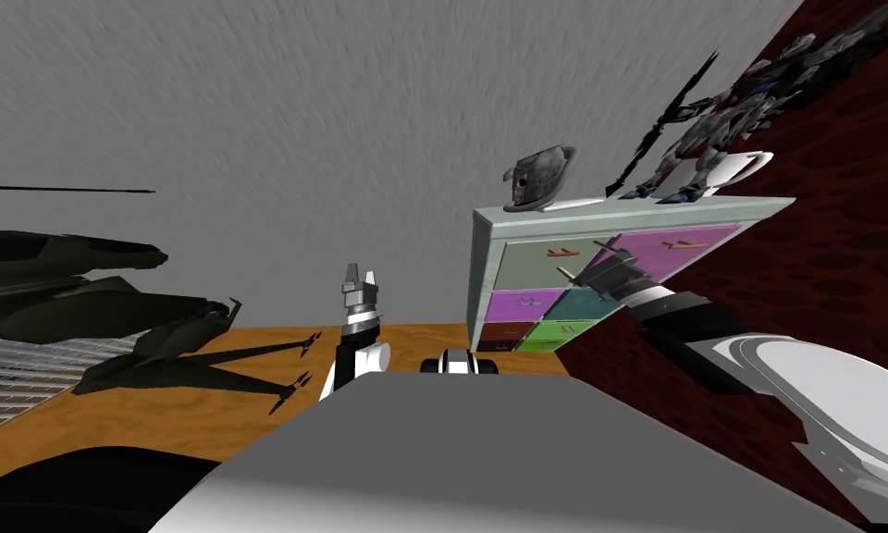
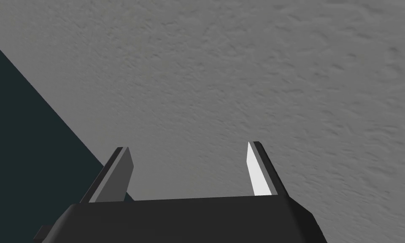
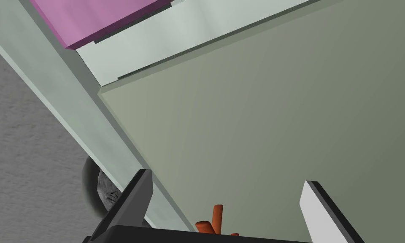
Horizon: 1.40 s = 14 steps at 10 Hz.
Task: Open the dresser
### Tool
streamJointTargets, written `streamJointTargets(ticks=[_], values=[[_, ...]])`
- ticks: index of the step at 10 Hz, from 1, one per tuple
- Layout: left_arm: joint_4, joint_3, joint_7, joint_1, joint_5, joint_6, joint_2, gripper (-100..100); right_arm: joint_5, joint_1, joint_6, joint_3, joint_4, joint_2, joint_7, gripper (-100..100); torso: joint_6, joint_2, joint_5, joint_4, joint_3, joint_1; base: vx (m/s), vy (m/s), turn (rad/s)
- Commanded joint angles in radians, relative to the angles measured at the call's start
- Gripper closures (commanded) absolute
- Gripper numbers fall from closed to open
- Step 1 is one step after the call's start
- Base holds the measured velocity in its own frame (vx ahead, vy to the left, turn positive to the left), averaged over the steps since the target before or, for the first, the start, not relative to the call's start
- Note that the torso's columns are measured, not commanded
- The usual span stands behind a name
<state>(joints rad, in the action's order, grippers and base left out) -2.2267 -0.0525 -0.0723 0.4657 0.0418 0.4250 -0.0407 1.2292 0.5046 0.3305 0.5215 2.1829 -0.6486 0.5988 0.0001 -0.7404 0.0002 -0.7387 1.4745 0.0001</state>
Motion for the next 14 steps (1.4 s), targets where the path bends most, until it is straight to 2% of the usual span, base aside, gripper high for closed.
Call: streamJointTargets(ticks=[1, 4, 5, 6, 11, 12, 13, 14], values=[[0.0, 0.0, 0.0, 0.0, 0.0, 0.0, 0.0, 0, 0.012, -0.014, -0.037, 0.021, -0.054, -0.031, -0.027, -100, 0.0, 0.003, 0.0, 0.001, 0.002, -0.001, -0.071, 0.011, 0.241], [0.0, 0.0, 0.0, 0.0, 0.0, 0.0, 0.0, 0, 0.024, -0.029, -0.075, 0.047, -0.115, -0.068, -0.055, -100, 0.0, 0.003, 0.0, 0.001, 0.002, 0.001, -0.087, 0.03, 0.232], [0.0, 0.0, 0.0, 0.0, 0.0, 0.0, 0.0, 0, 0.013, -0.022, -0.051, 0.048, -0.102, -0.048, -0.037, -100, -0.002, 0.004, 0.001, 0.0, 0.003, 0.0, -0.037, 0.003, 0.035], [0.0, 0.0, 0.0, 0.0, 0.0, 0.0, 0.0, 0, 0.016, -0.019, -0.05, 0.03, -0.074, -0.043, -0.036, 100, 0.0, 0.007, 0.0, 0.001, 0.004, -0.002, 0.029, 0.02, -0.265], [0.0, 0.0, 0.0, 0.001, 0.0, 0.0, 0.0, 0, -0.004, 0.007, 0.013, -0.013, 0.029, 0.019, 0.011, 100, 0.0, 0.002, -0.001, 0.001, 0.001, -0.001, 0.102, -0.018, -0.254], [0.0, 0.0, 0.0, 0.001, 0.0, 0.0, 0.0, 0, -0.012, 0.017, 0.039, -0.031, 0.07, 0.044, 0.03, 100, 0.0, 0.001, 0.0, 0.0, 0.0, 0.0, 0.119, -0.028, -0.388], [0.0, -0.001, 0.0, 0.001, 0.0, 0.0, 0.0, 0, -0.017, 0.022, 0.051, -0.039, 0.09, 0.057, 0.04, 100, 0.001, 0.002, 0.0, 0.0, 0.001, 0.0, 0.129, -0.022, -0.343], [0.0, 0.0, 0.0, 0.001, 0.0, 0.0, 0.0, 0, -0.011, 0.032, 0.036, -0.027, 0.09, 0.041, 0.021, 100, -0.001, 0.003, 0.0, 0.001, 0.002, 0.0, 0.057, -0.006, -0.05]])
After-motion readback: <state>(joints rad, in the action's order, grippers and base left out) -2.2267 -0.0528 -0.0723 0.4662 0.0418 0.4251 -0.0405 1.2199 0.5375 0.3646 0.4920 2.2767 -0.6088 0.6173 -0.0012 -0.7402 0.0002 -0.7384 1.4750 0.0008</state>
